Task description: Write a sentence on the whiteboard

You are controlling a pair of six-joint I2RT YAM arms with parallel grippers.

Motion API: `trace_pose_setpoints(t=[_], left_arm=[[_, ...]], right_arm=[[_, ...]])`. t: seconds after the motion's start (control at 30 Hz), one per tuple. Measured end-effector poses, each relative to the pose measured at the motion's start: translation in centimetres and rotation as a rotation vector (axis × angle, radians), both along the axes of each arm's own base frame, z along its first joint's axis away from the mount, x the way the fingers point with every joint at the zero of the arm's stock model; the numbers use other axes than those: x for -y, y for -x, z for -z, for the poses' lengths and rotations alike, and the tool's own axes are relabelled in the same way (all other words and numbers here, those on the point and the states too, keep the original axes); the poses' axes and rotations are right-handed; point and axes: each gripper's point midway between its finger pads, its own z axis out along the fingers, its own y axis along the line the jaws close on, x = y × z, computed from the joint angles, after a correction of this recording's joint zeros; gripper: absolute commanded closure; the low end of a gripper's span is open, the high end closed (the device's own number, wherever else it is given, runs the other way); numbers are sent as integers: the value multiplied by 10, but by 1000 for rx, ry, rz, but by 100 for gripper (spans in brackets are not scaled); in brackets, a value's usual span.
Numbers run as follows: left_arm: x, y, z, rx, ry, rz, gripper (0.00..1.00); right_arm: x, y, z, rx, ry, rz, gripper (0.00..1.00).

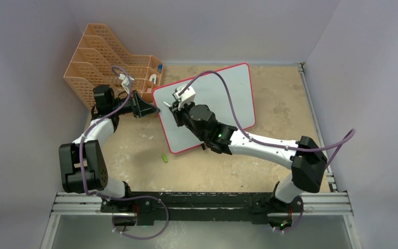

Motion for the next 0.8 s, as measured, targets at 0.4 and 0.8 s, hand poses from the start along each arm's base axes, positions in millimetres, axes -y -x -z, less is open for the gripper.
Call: trace_pose_setpoints(t=[0.4,0.8], left_arm=[[0,0,0,0,0,1,100],[0,0,0,0,1,1,100]], right_arm=[[-1,-3,4,-9,6,16,100],[0,-4,7,-16,10,29,100]])
